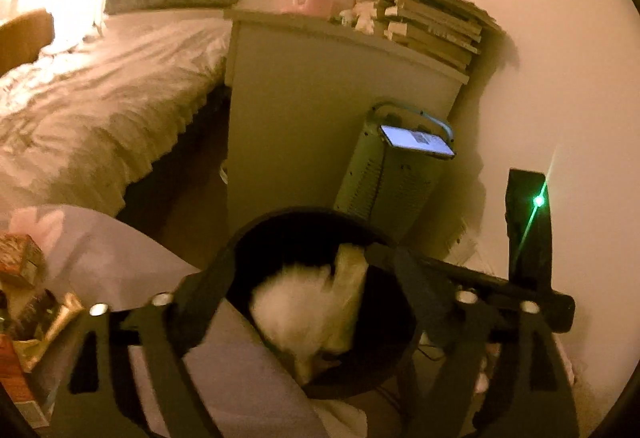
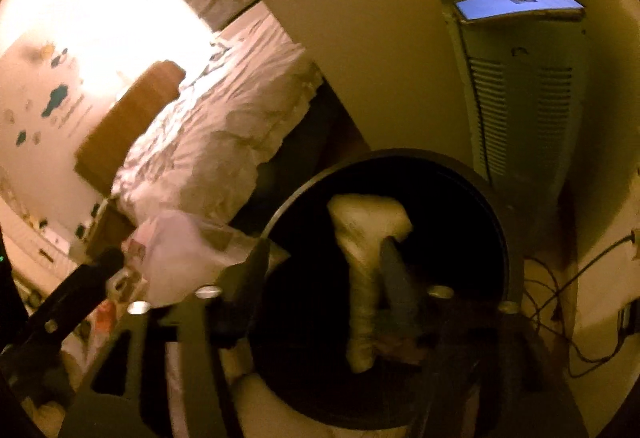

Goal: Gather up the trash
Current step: 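Move both items over the black bin and open both grippers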

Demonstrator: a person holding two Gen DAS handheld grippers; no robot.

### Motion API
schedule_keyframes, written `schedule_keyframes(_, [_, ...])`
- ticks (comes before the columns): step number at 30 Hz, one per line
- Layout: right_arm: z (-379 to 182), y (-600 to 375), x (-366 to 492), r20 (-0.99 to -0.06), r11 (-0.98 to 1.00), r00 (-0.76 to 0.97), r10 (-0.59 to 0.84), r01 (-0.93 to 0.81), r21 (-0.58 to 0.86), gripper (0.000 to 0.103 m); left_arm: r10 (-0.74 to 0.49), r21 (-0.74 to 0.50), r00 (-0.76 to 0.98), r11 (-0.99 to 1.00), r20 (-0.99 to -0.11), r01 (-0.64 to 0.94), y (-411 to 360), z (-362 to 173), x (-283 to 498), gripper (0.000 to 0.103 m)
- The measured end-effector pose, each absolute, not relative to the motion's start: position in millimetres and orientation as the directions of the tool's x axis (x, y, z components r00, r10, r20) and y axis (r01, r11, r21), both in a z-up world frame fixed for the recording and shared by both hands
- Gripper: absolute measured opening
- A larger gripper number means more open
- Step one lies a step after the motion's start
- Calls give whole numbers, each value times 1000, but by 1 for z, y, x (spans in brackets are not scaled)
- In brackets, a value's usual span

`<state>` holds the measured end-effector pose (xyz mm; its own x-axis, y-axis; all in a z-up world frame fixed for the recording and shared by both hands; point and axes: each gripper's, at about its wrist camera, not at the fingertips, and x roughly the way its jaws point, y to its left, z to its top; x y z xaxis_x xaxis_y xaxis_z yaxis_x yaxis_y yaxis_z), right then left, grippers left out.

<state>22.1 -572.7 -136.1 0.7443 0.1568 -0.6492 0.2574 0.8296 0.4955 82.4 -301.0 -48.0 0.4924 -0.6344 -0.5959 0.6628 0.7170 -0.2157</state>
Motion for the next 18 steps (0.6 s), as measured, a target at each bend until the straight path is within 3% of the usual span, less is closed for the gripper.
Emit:
schedule_keyframes(4, [-133, -568, 18, -642, 830, 750, 161, 249, 499, 63, -621, -177, 528, 728, -579, 662, -294, -35, 74, 86])
schedule_keyframes(7, [-128, -560, 15, -637, 839, 751, 170, 229, 494, 63, -610, -143, 564, 739, -557, 658, -286, -25, 66, 92])
schedule_keyframes(18, [-108, -506, 29, -623, 871, 742, 248, 111, 479, 63, -548, -87, 658, 798, -515, 596, -231, -5, 51, 93])
